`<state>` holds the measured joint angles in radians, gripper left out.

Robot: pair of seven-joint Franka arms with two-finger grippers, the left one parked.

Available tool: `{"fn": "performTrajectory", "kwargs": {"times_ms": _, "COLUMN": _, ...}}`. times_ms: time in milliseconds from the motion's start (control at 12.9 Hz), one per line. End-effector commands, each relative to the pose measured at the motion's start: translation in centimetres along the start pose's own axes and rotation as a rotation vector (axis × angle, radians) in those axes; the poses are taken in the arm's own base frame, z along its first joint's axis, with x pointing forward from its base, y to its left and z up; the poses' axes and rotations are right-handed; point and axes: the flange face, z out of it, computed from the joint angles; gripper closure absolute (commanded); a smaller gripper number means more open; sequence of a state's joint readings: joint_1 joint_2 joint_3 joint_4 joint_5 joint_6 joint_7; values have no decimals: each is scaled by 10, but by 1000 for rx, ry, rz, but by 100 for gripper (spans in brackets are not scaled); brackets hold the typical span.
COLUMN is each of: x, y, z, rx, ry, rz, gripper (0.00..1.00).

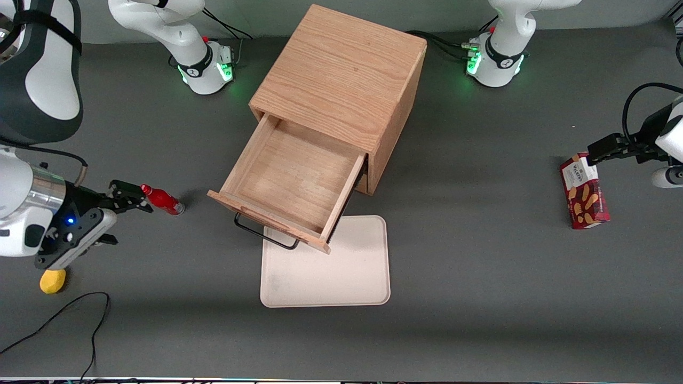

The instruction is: Open upper drawer

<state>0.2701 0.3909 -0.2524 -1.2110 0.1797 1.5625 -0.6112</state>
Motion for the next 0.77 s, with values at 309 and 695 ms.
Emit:
{"fn": "performTrajectory", "kwargs": {"times_ms": 309, "x": -92, "y": -5, "z": 22, "rx": 25, "ry": -104, "rz": 518, "gripper": 0}}
{"fn": "performTrajectory", "kwargs": {"times_ms": 695, "x": -117, "y": 11, "z": -12, "rx": 19, "ry": -77, "rz": 673, "gripper": 0}}
